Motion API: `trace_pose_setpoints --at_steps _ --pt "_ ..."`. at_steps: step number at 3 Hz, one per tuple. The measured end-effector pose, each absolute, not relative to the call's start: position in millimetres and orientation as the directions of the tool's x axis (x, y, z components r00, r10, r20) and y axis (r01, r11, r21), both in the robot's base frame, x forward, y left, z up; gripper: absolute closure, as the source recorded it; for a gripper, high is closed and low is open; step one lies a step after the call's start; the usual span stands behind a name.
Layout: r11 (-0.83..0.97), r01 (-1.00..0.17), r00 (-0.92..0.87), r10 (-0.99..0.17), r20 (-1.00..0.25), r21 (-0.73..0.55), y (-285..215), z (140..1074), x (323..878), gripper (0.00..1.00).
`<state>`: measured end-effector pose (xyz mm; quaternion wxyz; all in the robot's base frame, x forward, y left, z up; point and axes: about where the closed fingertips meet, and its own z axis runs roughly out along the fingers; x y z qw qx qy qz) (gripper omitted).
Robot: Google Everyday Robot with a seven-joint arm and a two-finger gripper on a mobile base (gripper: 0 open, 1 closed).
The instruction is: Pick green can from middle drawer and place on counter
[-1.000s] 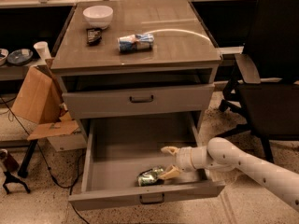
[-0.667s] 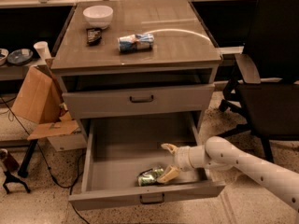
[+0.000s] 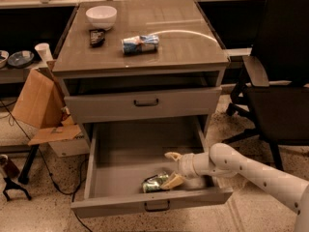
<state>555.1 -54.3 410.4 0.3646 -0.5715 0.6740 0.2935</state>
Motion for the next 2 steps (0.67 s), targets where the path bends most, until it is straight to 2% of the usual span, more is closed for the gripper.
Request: trace_pose_setpoints --at_steps 2 --pt "0.154 -0.988 -0.096 -0.578 -0.810 0.007 -53.6 380.8 553.1 0.25"
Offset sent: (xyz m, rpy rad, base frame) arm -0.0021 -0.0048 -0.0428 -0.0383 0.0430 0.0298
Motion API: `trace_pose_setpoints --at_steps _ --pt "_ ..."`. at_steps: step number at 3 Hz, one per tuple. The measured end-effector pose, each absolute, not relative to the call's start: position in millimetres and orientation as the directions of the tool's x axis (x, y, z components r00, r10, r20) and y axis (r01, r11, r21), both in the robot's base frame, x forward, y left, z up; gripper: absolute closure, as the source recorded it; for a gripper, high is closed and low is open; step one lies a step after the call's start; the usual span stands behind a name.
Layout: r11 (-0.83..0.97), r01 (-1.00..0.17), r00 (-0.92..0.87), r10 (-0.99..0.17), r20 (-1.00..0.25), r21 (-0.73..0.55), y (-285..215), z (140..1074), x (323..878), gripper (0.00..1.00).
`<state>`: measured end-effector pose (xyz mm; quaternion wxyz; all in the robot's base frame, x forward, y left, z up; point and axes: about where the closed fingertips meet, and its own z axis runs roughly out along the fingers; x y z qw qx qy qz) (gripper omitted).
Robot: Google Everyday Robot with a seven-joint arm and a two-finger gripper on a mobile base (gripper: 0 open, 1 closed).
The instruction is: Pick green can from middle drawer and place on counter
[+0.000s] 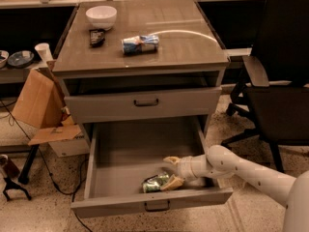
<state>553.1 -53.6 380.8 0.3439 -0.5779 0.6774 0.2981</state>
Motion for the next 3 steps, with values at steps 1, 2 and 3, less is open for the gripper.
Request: trace_pose_setpoints --at_steps 1,2,3 --pt "0.104 -0.994 -0.075 -0.571 -0.818 0.018 -45.6 373.2 549.0 0.52" --pt "0.067 -0.997 -0.060 -0.559 -0.827 0.027 -41.6 370.4 546.0 0.75" --pt "0.036 -0.999 -0.048 -0.533 -0.845 0.034 -41.0 371.0 544.1 0.97"
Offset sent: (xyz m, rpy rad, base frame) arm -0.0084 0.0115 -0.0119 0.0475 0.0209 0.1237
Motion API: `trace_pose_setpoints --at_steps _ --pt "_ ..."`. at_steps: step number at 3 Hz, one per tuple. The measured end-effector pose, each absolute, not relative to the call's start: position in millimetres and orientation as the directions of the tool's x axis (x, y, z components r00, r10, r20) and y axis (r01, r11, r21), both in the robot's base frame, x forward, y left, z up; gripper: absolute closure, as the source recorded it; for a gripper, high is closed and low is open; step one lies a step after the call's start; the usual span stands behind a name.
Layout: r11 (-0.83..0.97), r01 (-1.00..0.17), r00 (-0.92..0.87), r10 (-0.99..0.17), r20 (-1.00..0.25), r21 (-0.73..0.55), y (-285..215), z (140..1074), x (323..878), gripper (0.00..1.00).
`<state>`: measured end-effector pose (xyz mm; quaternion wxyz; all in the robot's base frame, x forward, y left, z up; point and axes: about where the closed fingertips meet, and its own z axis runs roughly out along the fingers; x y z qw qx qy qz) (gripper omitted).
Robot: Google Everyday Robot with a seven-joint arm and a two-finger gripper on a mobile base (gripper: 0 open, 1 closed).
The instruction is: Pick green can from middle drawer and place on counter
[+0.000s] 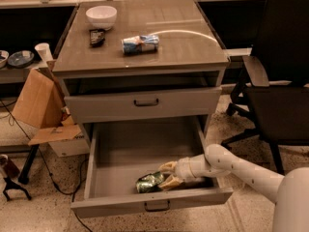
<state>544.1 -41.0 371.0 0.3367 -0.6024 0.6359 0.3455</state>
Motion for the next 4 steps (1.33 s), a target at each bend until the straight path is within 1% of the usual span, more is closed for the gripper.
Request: trace_pose_setpoints --at_steps 1,2,3,4 --pt "0.040 -0.999 -0.046 -0.487 -0.872 0.031 -52.0 390.3 545.8 1.00" --pt "0.065 -0.998 -0.031 -0.468 -0.883 0.000 -68.4 424.4 553.9 1.00" --pt "0.103 -0.993 0.001 -0.445 -0.895 -0.052 -82.8 475.9 565.9 1.00" --pt "0.121 -0.987 0.044 -0.416 -0.908 -0.103 -87.1 540.4 581.7 1.00"
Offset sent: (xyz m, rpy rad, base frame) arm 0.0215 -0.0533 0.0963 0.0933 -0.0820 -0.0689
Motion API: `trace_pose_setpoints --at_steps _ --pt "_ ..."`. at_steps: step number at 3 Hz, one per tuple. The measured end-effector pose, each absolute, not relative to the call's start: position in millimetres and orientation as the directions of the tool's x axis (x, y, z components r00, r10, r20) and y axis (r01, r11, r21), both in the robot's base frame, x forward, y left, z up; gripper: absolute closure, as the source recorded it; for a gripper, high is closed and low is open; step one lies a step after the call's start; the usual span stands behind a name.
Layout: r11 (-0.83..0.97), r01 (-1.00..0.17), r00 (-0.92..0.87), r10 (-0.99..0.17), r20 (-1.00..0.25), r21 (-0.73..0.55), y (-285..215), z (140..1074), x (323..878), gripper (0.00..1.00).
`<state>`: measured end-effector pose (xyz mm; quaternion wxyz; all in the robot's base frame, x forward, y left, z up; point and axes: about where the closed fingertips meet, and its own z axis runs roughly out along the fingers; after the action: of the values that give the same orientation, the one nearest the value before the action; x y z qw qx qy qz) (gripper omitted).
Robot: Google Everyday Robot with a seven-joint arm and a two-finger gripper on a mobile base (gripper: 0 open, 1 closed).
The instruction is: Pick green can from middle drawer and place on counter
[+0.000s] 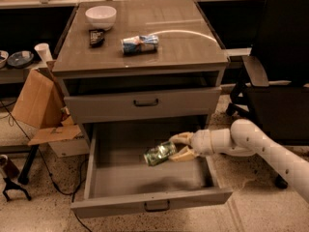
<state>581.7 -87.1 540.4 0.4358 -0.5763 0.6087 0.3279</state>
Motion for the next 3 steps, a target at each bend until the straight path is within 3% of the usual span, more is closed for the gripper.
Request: trace_pose_setpoints --at_steps 3 --pt "0.229 -0.939 0.130 -0.455 -0.881 -0.257 -104.4 759.6 649.4 1.00"
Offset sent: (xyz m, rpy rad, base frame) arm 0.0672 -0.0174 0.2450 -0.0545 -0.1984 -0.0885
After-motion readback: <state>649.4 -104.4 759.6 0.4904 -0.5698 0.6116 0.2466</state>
